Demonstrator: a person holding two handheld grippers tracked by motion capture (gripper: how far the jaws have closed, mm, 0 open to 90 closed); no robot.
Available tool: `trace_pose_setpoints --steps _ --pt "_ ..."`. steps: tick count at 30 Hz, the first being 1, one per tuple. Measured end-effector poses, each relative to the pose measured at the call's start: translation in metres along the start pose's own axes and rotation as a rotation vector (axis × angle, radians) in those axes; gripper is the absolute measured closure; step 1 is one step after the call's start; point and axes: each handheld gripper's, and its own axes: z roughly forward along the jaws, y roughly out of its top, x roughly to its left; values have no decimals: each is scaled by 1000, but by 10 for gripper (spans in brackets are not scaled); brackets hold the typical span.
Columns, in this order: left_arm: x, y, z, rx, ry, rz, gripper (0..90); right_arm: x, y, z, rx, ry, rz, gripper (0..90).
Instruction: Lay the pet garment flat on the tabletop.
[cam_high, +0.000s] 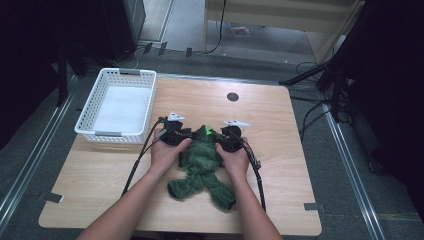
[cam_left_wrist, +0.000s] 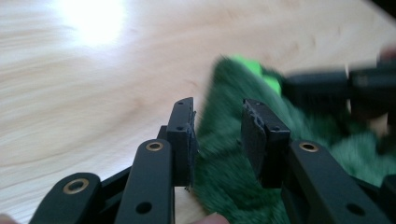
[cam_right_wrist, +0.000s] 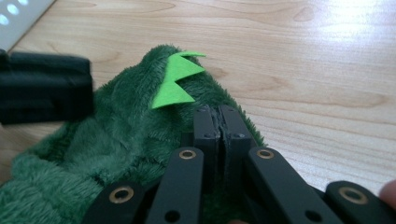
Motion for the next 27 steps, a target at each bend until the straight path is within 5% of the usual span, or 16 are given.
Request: trace_pose_setpoints --steps 5,8,12,14,17,19,20,23,27 --pt "2 0 6 32 32 17 709 -2 3 -9 -4 16 -40 774" --pt "4 3 7 38 42 38 723 -6 4 -29 -71 99 -32 703" --pt "8 2 4 19 19 6 606 -16 -2 -65 -111 134 -19 669" --pt "8 1 -5 -40 37 -24 601 -23 -10 -78 -115 151 15 658" --pt "3 -6 -23 -86 -9 -42 588 -24 -25 -88 -107 172 35 621" --pt "-6 -18 -39 -81 -25 -16 576 -19 -37 -95 -114 170 15 600" --pt "-8 -23 -44 -85 -32 -23 564 -16 -46 -99 -152 143 12 617" --pt "-10 -40 -66 -101 -53 -65 527 -15 -57 -105 -153 119 -20 635" --pt "-9 -62 -81 -81 -38 -119 515 -18 -62 -104 -124 178 -6 641"
